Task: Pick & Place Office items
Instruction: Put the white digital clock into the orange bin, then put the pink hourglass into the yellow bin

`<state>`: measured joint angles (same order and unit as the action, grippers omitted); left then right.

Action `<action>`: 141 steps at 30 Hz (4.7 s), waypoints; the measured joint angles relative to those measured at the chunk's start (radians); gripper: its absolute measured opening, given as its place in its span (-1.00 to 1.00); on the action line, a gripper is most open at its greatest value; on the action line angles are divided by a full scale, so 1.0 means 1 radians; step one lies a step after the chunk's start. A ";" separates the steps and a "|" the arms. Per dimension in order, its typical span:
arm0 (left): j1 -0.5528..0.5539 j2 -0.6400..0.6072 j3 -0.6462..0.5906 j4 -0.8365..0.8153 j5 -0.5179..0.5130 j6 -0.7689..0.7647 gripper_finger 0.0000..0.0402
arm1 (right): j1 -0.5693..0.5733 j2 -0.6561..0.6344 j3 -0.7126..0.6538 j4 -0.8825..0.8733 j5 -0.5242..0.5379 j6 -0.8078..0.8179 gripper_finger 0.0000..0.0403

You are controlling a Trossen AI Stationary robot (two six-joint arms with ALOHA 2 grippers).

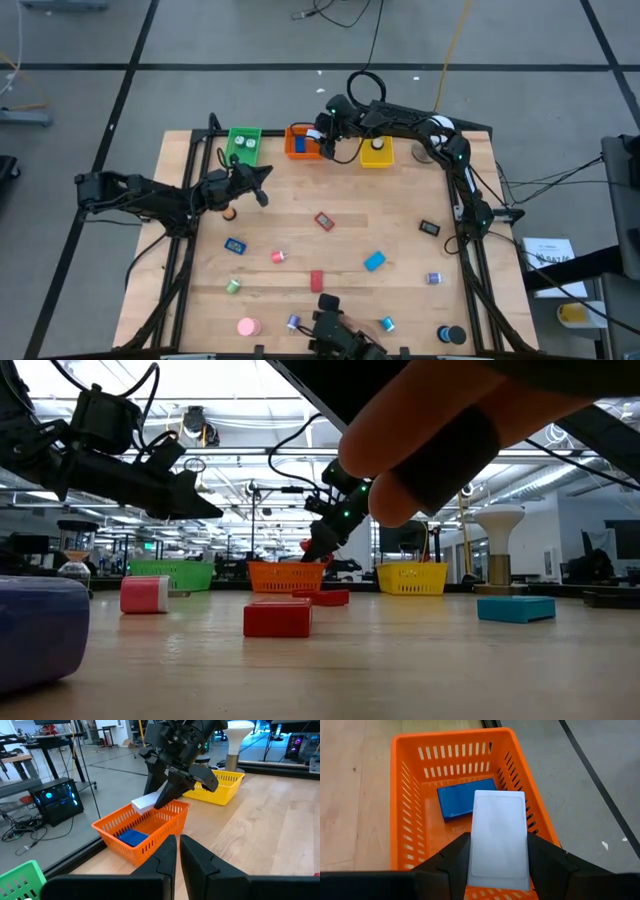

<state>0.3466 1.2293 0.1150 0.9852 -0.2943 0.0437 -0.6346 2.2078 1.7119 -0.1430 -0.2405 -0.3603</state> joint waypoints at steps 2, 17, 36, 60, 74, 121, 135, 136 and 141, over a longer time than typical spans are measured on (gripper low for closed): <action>0.000 0.000 0.000 0.000 0.000 0.000 -0.85 | 0.000 0.000 0.000 0.000 0.000 0.000 -0.19; 0.000 0.000 0.000 0.000 0.000 0.000 -0.85 | -0.001 0.000 0.000 0.001 0.005 0.005 -0.12; 0.000 0.000 0.000 -0.001 0.000 0.000 -0.85 | -0.001 0.000 0.000 0.003 0.061 0.004 0.15; -0.037 0.000 0.000 -0.034 0.091 -0.005 -0.85 | 0.263 -0.703 -0.719 0.208 0.368 0.222 -0.92; -0.095 0.000 0.017 -0.046 0.182 0.033 -0.85 | 0.422 -1.039 -1.248 0.684 0.478 0.368 -1.00; -0.761 -0.212 0.461 -1.251 0.005 -0.186 -0.67 | 0.679 -1.172 -1.281 0.550 0.655 0.322 -0.99; -1.045 -0.178 0.592 -1.508 -0.143 -0.419 -0.91 | 0.679 -1.172 -1.281 0.557 0.655 0.322 -1.00; -1.056 -0.165 0.609 -1.530 -0.143 -0.437 -0.90 | 0.679 -1.172 -1.281 0.558 0.655 0.322 -1.00; -1.106 -0.072 0.697 -1.626 -0.133 -0.498 -0.89 | 0.679 -1.172 -1.281 0.557 0.655 0.322 -0.98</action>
<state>-0.7591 1.1571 0.8123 -0.6407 -0.4276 -0.4544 0.0441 1.0359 0.4305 0.4144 0.4141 -0.0383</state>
